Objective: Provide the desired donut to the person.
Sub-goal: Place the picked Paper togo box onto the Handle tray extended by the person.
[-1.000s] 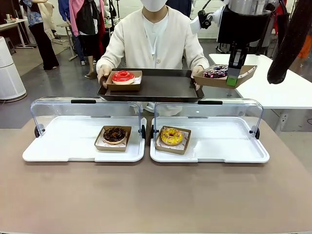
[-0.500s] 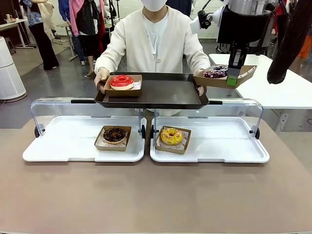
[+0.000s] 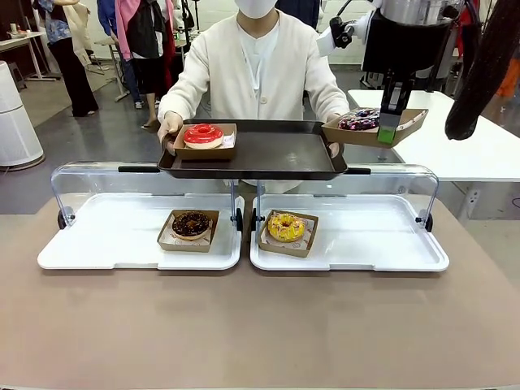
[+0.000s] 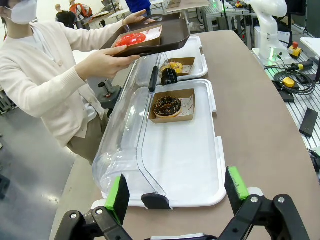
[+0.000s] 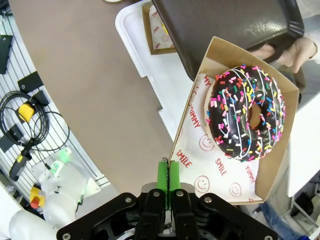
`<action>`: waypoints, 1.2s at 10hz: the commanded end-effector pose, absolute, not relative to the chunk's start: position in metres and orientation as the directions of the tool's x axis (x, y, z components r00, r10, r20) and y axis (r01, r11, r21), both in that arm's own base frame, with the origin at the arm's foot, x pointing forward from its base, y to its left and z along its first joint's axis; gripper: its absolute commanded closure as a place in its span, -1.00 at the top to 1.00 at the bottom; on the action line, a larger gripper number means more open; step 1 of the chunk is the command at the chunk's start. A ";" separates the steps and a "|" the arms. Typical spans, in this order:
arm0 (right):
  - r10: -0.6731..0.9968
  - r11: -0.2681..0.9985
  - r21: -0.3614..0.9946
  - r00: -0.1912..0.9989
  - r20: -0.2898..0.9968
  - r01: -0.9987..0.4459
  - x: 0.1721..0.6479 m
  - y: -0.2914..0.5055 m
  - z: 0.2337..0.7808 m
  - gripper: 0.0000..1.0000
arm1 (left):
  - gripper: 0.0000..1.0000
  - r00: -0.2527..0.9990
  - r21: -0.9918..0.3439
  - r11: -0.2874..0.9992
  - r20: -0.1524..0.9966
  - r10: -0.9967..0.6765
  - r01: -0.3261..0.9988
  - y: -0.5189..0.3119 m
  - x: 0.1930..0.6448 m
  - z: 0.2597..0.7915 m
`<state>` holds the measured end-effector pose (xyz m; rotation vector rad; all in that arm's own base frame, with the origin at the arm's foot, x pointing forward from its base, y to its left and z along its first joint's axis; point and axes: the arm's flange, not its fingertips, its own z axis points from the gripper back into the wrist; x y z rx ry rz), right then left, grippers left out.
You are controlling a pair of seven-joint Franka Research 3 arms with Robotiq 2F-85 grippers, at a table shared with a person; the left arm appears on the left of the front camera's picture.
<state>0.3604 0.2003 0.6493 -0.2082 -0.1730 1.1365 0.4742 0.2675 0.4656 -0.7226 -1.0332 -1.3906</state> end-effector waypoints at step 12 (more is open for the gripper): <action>0.854 0.517 -0.121 0.502 0.135 -0.847 0.538 0.295 0.632 -0.97 | 1.00 -0.112 0.166 0.092 0.896 -0.429 0.982 0.266 0.473 0.467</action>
